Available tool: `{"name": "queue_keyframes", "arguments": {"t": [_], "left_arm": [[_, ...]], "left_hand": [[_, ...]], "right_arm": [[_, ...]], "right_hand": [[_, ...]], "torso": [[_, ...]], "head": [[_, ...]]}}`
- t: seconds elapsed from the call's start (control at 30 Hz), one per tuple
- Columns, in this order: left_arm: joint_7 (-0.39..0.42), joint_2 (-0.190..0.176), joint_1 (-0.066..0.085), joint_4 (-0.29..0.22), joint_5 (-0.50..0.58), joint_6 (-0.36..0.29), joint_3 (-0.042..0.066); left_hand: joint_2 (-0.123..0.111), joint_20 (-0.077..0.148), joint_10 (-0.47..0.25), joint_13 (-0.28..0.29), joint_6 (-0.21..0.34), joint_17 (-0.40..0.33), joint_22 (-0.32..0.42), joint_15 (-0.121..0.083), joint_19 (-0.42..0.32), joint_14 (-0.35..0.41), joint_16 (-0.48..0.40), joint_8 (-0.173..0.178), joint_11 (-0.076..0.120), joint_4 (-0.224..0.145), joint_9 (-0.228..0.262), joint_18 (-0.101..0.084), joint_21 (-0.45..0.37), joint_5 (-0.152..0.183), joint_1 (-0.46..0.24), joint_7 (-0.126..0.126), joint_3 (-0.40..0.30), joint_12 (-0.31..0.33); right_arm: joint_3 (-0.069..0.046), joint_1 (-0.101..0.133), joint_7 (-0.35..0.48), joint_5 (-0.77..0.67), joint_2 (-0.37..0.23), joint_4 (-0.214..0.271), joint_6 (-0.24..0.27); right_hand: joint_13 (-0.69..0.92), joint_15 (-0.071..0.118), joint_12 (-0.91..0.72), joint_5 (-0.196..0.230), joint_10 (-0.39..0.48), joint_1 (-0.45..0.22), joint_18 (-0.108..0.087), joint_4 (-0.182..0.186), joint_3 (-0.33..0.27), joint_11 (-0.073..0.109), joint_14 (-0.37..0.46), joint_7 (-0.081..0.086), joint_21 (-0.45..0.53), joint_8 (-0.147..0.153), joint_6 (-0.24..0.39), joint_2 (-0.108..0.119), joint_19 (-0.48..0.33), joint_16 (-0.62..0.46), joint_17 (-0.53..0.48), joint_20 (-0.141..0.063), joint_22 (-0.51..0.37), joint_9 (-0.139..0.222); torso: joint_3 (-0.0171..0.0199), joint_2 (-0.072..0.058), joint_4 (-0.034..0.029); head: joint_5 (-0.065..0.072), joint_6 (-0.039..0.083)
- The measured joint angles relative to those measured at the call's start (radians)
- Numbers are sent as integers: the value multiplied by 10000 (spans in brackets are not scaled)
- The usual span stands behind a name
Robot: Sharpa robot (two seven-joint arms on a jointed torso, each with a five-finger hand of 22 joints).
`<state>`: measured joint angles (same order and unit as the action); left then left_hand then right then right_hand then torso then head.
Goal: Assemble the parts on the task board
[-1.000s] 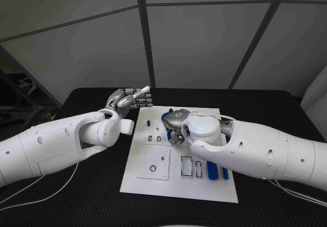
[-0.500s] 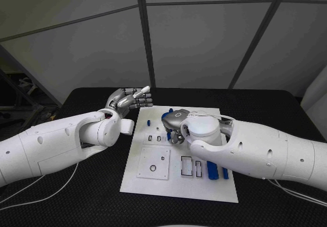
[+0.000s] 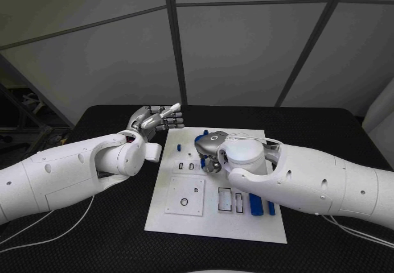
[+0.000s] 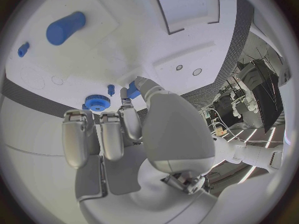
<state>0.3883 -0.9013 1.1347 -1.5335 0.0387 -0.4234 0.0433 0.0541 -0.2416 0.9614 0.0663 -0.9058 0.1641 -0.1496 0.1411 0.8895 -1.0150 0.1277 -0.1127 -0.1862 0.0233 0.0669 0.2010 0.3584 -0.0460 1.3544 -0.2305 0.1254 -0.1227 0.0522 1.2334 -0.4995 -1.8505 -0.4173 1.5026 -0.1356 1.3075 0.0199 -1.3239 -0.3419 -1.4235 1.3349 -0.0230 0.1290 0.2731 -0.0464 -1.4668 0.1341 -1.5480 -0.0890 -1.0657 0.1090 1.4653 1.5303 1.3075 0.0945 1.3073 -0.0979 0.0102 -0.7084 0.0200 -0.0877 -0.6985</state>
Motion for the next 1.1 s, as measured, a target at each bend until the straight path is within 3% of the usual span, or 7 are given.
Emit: {"name": "queue_keyframes", "arguments": {"t": [0.2, 1.1], "left_arm": [[-2, -5, 0, -1, 0, 2, 0], [-9, -5, 0, -7, -1, 10, 0]], "left_hand": [[0, 0, 0, 0, 0, -1, -1, 0, 0, 0, 0, 0, 0, 0, 0, 0, 0, 0, 0, 0, 0, 0], [0, 0, 1, 0, 0, -2, -2, 0, 0, 0, 0, -1, 1, 0, 0, 0, 0, 0, 0, 0, 0, 0]], "right_arm": [[1, 0, 1, 0, 0, -8, 1], [3, -1, 30, 0, 20, -43, -9]], "right_hand": [[0, 0, 90, 52, 71, -23, 0, 0, 2, -72, 0, 33, 43, 53, 183, 22, 0, -41, -1, 0, 0, 20], [0, 0, 283, 227, 214, -115, 0, 0, 2, -71, 0, 73, 149, 197, 425, 117, 0, -108, -1, 0, 0, 58]], "torso": [[0, 1, 0], [-2, 1, 6]], "head": [[-4, -28], [4, -91]]}}
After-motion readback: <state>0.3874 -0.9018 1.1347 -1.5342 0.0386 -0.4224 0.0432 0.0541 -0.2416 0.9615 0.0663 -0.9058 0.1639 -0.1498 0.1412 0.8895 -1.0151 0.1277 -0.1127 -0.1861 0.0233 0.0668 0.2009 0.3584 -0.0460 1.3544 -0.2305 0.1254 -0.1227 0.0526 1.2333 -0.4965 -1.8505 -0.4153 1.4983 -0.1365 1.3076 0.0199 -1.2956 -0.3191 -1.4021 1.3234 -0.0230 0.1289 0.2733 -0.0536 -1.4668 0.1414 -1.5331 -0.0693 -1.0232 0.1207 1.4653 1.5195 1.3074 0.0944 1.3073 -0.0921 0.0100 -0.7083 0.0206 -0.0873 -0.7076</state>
